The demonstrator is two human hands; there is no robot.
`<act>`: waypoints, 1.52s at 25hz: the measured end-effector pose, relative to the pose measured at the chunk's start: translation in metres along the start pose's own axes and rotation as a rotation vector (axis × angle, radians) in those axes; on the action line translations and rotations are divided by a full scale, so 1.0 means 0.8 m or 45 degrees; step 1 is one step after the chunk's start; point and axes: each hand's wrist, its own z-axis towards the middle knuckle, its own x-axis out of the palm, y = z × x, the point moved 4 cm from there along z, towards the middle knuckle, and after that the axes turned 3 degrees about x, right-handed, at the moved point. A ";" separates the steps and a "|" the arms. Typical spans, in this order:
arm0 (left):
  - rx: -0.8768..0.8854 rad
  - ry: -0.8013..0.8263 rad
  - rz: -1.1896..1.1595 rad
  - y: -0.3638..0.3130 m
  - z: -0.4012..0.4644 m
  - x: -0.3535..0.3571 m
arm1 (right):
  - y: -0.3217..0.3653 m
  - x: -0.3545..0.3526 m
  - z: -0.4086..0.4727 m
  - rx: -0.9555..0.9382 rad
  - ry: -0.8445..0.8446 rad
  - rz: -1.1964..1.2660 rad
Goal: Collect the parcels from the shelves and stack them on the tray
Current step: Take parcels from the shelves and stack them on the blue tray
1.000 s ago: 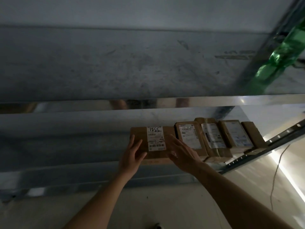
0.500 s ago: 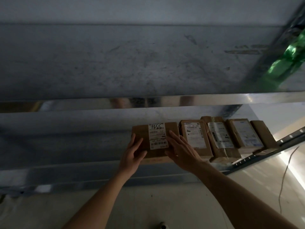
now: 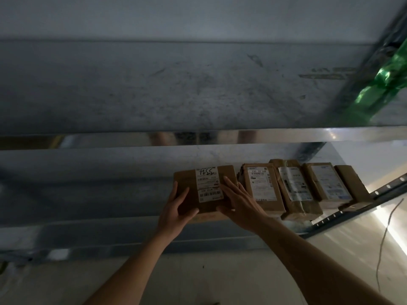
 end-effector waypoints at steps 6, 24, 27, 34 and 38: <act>0.010 -0.140 0.047 -0.017 -0.050 -0.063 | 0.075 -0.032 -0.017 -0.149 0.020 -0.037; -0.402 -1.104 0.382 -0.119 -0.578 -0.280 | 0.506 -0.040 -0.245 -1.198 0.186 -0.026; -0.577 -1.264 0.409 -0.153 -0.711 -0.301 | 0.603 -0.026 -0.328 -1.430 0.220 -0.031; -0.856 -1.563 0.514 -0.187 -0.996 -0.323 | 0.790 0.042 -0.537 -1.805 0.342 -0.105; -0.798 -1.645 0.446 -0.173 -1.128 -0.328 | 0.883 0.093 -0.633 -1.983 0.389 -0.176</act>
